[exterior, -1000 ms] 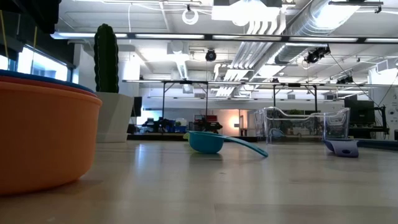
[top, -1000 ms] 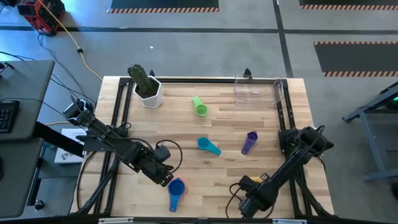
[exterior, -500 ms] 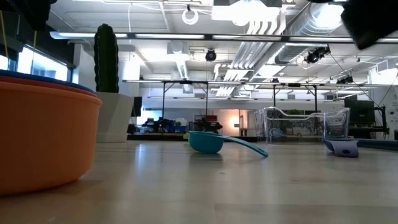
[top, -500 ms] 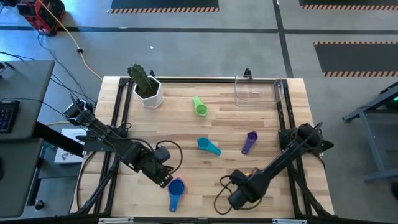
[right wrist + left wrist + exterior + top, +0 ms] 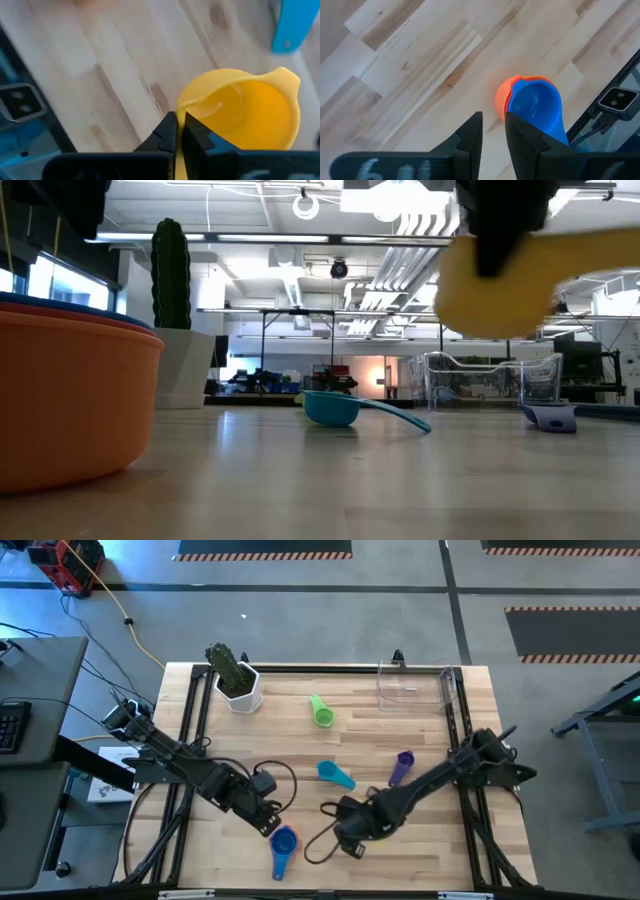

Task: Nest measuring cups in basket
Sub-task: Stack the yellow measuring cup on the blue measuring cup

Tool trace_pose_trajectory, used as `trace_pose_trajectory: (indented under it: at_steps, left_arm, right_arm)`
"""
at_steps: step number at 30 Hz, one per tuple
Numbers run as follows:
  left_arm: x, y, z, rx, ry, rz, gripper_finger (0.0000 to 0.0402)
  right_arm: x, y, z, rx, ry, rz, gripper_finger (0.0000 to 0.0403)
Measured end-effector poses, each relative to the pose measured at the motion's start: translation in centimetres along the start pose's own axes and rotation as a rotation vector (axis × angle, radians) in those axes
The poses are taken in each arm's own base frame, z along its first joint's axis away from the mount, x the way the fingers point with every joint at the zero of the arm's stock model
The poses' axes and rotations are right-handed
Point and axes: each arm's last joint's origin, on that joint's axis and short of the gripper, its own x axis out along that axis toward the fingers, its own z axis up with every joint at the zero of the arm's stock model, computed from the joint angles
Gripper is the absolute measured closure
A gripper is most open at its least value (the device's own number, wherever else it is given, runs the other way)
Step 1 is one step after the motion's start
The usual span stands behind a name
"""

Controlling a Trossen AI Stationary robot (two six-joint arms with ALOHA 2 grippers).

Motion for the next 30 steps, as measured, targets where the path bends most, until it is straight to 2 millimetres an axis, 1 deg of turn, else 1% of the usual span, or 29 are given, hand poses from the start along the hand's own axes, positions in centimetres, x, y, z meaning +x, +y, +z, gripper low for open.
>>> trace_pose_trajectory:
  at_steps: [3,7,10,12,14,17,20,23,30]
  left_arm:
    - [0.0,0.1,0.3,0.046,0.013,-0.002,0.0328]
    - [0.0,0.2,0.6,0.092,0.046,-0.013,0.0328]
    - [0.0,0.4,0.8,0.108,0.049,-0.003,0.0328]
    - [-0.1,0.6,0.9,0.107,0.050,0.003,0.0328]
    - [-0.2,0.8,0.8,0.111,0.059,0.021,0.0328]
    - [-0.6,1.3,0.7,0.114,0.071,0.051,0.0328]
    - [-1.1,1.9,0.6,0.116,0.082,0.081,0.0328]
    - [-1.7,2.2,0.6,0.115,0.079,0.074,0.0328]
    - [-3.2,3.0,0.6,0.095,0.064,0.058,0.0328]
  right_arm:
    - [-1.2,-0.1,1.7,-0.029,-0.059,0.027,0.0402]
    - [-2.4,-0.5,4.1,-0.017,-0.165,0.058,0.0402]
    - [-2.5,-0.9,5.8,-0.013,-0.245,0.085,0.0402]
    - [-2.2,-1.3,6.7,0.008,-0.278,0.095,0.0402]
    - [-1.3,-1.6,7.3,0.022,-0.281,0.096,0.0402]
    - [0.6,-1.6,7.7,0.030,-0.229,0.093,0.0403]
    - [2.4,-1.3,7.7,0.026,-0.188,0.095,0.0403]
    - [4.1,-1.1,7.6,0.044,-0.137,0.096,0.0403]
    - [7.1,-1.0,7.2,0.084,-0.027,0.089,0.0403]
